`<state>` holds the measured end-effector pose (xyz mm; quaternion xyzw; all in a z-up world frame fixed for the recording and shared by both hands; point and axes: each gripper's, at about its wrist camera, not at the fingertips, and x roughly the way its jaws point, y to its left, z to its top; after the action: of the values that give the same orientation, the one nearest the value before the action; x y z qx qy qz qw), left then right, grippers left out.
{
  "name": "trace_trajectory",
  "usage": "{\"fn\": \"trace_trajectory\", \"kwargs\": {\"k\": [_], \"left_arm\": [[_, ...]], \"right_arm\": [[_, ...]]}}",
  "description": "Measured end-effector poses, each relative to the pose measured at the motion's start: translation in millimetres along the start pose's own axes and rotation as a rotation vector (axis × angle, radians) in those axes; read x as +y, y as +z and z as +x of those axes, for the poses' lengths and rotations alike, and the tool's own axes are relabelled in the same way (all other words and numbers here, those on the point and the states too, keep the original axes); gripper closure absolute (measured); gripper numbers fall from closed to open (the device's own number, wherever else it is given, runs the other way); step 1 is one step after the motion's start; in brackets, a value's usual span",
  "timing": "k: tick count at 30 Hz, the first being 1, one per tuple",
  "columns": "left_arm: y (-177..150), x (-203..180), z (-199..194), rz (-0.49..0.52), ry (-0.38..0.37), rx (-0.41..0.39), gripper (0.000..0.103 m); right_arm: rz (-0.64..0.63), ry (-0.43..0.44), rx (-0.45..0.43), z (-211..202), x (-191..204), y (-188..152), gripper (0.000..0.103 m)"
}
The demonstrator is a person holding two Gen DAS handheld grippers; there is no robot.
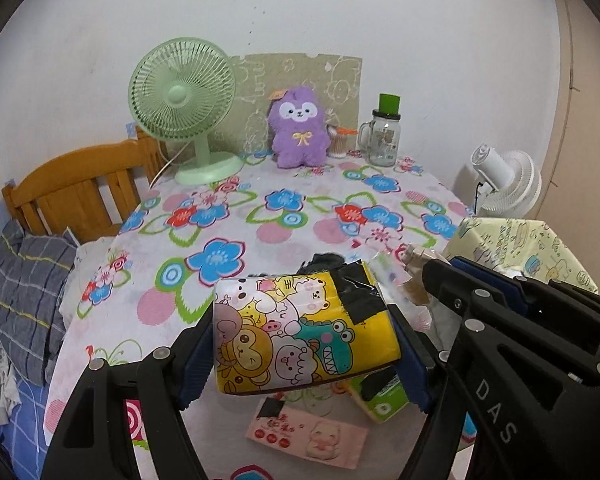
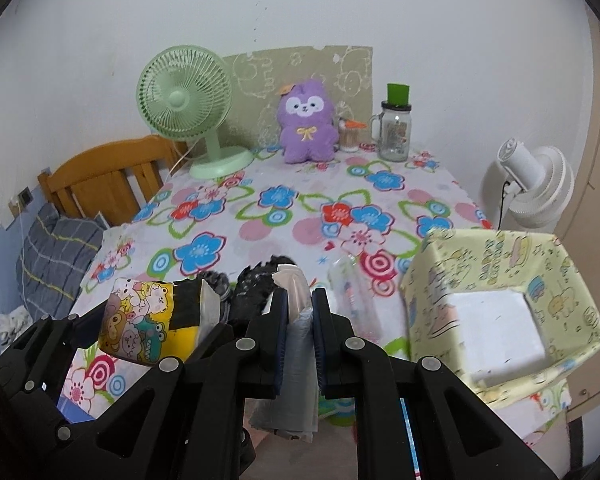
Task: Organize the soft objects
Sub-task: 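Carry the white roll with the right tool while the left tool carries the yellow pack toward the box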
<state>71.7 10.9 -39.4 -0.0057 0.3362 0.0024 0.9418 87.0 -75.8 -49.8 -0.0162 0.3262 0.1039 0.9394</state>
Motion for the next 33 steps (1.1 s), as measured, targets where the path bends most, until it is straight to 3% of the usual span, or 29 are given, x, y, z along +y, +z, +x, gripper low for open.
{"fn": "trace_trajectory", "kwargs": {"k": [18, 33], "left_arm": [[28, -67, -7, 0.053, -0.052, -0.056, 0.024], [41, -132, 7, 0.095, -0.128, -0.064, 0.024]], "right_arm": [[0.014, -0.018, -0.067, -26, -67, 25, 0.088], [0.060, -0.083, -0.092, -33, -136, 30, 0.088]]}}
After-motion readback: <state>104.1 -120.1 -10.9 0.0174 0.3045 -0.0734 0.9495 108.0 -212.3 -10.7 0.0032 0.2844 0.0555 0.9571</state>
